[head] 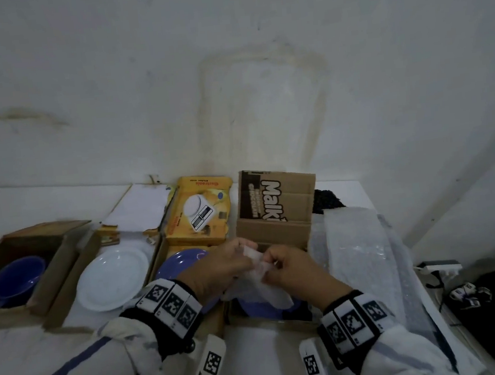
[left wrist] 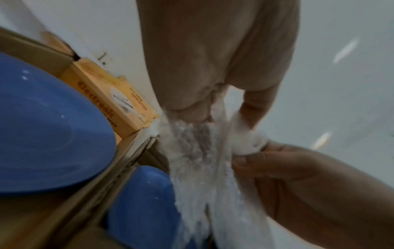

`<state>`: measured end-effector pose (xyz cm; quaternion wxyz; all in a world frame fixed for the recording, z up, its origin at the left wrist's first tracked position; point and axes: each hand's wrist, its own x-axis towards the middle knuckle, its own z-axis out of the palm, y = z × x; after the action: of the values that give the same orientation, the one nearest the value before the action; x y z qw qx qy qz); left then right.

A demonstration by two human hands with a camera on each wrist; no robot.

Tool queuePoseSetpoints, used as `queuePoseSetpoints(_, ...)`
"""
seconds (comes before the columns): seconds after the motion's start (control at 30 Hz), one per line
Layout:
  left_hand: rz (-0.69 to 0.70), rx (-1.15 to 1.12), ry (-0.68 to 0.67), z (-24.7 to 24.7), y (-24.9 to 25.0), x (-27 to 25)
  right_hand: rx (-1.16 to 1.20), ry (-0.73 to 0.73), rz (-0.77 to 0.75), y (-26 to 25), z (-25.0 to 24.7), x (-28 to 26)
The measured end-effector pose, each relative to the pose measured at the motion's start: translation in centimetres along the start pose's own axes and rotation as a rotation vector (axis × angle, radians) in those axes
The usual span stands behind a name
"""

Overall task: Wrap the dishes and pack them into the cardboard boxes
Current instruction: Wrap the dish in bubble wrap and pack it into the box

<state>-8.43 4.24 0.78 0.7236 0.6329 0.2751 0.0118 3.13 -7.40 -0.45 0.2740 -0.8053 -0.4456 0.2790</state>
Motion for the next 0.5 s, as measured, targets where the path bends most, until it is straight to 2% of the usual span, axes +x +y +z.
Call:
queuePoseSetpoints(0.2,0.105,0.638,0.154,-1.9,-3.3,1.6,-0.076,0.083,0.142,1.1,4.3,0.6)
queuePoseSetpoints(0.27,0.139,0.812,0.175,-2.5,-4.1,2.2,-0.160,0.058,0.127,1.1,5.5,0.8)
queuePoseSetpoints(0.4,0.033,1.102,0.017,-3.0,-5.0,2.5,-0.306,-0.152,0.071,1.2,6.6,1.1)
queuePoseSetpoints(0.5,0.079,1.060,-0.079,-3.3,-4.8,2.1,-0.214,-0.247,0.079,1.4,5.9,0.9)
